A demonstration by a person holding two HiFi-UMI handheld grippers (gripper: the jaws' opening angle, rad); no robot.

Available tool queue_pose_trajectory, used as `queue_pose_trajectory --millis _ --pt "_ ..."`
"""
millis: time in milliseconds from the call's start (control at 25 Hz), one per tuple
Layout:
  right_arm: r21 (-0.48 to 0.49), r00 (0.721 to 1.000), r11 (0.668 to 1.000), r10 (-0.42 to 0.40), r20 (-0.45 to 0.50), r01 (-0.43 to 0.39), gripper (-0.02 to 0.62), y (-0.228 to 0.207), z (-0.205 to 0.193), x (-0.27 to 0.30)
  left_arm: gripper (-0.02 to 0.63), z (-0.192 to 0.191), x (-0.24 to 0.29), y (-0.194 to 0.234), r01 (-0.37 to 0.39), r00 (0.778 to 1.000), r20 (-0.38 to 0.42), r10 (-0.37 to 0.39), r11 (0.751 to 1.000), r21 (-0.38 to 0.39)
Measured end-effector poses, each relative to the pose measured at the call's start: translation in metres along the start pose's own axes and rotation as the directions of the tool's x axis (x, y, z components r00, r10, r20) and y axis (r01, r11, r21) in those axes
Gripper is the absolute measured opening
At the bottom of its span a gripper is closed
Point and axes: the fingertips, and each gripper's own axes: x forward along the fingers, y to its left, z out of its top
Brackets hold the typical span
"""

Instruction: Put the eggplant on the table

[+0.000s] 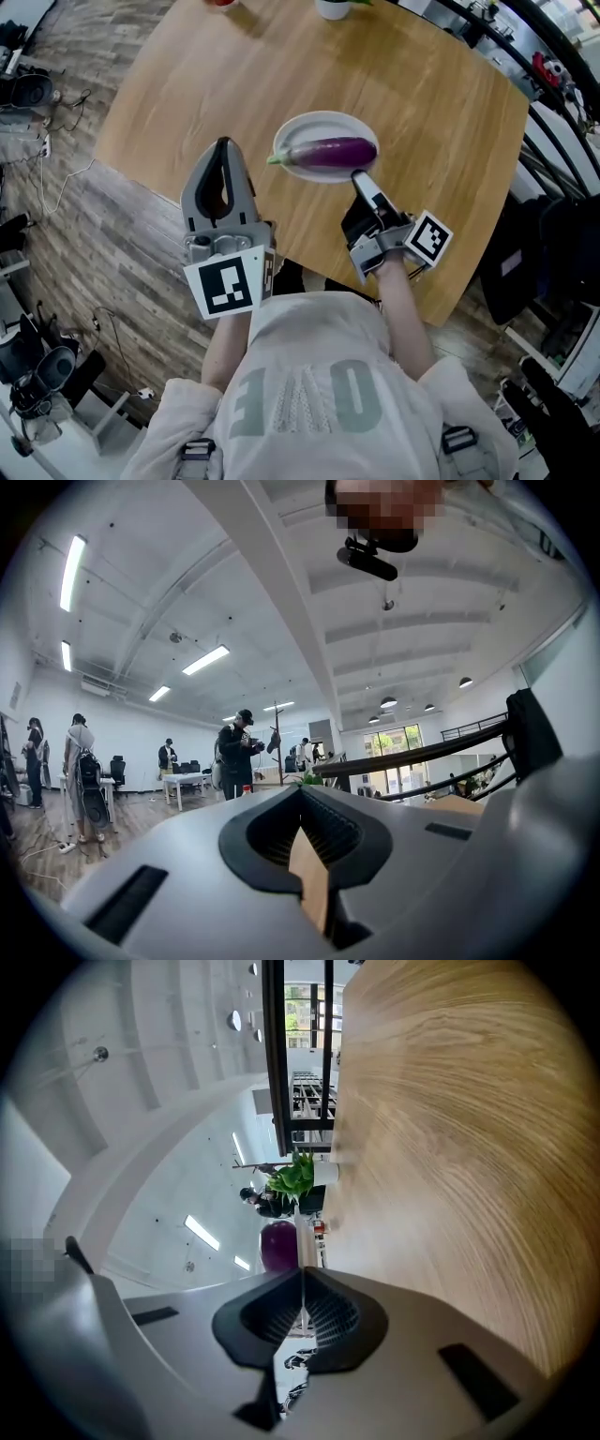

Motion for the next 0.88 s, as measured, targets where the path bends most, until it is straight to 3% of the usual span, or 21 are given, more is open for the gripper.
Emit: queue_pose_trajectory --millis 320,680,880 --pt "-0.053 1.000 0.999 0.010 0.001 -0.010 0.025 -0.016 0.002 0.006 0.008 -0.004 0.006 0.013 0.008 1.000 0.006 -0.008 1.000 0.006" --pt "-0.020 1.000 1.000 -0.001 -0.015 0.001 0.025 -0.067 0.003 0.013 0.008 -0.010 0.011 0.013 0.019 1.000 0.002 -0.019 1.000 -0.004" --pt "-0.003 0.999 0.999 -0.051 -0.005 0.051 0.025 -0.092 0.007 0.011 0.008 -0.014 0.009 0.015 0.009 1.000 -0.005 -0.009 1.000 -0.006"
